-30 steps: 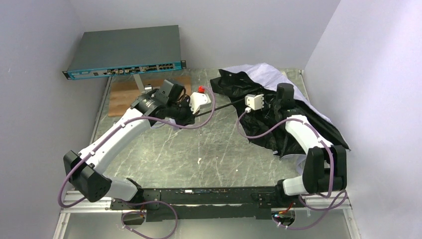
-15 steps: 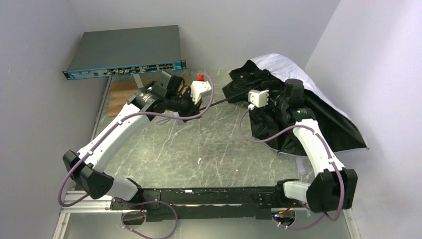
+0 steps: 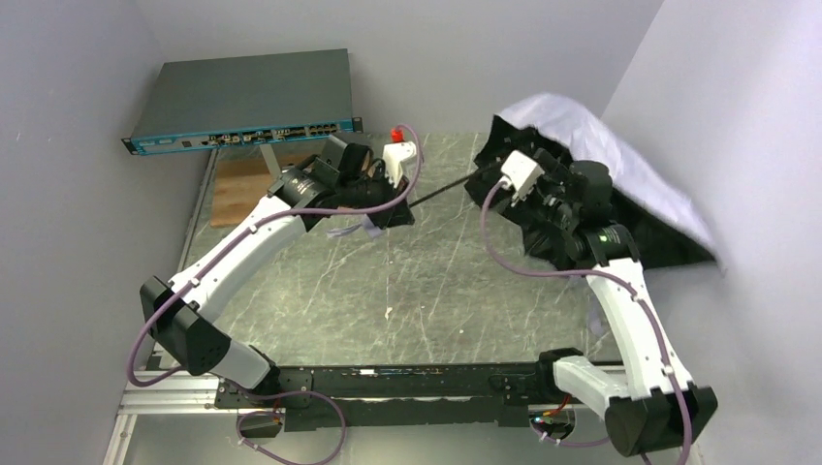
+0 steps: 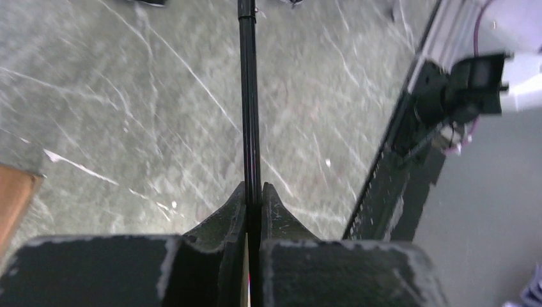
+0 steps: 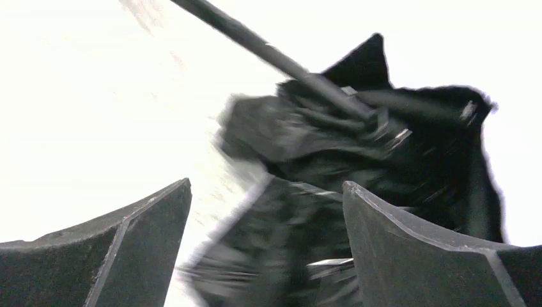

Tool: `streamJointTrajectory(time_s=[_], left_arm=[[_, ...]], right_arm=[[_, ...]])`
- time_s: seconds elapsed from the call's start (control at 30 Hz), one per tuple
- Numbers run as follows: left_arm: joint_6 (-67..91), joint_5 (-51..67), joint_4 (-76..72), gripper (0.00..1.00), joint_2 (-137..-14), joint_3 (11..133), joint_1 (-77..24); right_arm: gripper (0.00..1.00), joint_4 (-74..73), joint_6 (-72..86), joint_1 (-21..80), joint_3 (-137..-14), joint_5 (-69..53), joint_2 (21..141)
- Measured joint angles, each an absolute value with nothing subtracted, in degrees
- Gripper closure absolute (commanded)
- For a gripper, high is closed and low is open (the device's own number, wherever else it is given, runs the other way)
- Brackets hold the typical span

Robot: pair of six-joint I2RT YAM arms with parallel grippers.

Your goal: Open the umbrella

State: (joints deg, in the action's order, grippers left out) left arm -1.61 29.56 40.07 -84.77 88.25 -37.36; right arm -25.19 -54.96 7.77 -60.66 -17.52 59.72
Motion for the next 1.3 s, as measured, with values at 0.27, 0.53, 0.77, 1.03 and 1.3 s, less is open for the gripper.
streamJointTrajectory(time_s=[0.27, 0.53, 0.77, 1.03, 1.3], left_arm=[[6.52, 26.94, 26.59, 1.00, -84.66, 86.43, -35.59], [15.42, 32.97, 13.76, 1.00, -81.49, 77.41, -33.19], [25.21, 40.40, 3.62, 1.00, -81.49, 75.18, -32.97], [30.50, 44.40, -3.57, 1.00, -81.49, 75.18, -32.97], [32.53, 46.17, -5.78, 1.00, -81.65, 75.18, -32.97]], right_arm=[[0.13, -21.82, -10.70, 8.99, -61.76, -26.20, 49.65], [0.20, -11.81, 20.60, 8.99, -59.02, -22.33, 51.27], [0.29, -4.25, 43.05, 7.40, -60.18, -13.43, 57.74], [0.25, 10.24, 58.50, 5.02, -61.30, -12.56, 61.52], [0.36, 22.48, 61.10, 5.04, -64.03, -14.83, 67.94]])
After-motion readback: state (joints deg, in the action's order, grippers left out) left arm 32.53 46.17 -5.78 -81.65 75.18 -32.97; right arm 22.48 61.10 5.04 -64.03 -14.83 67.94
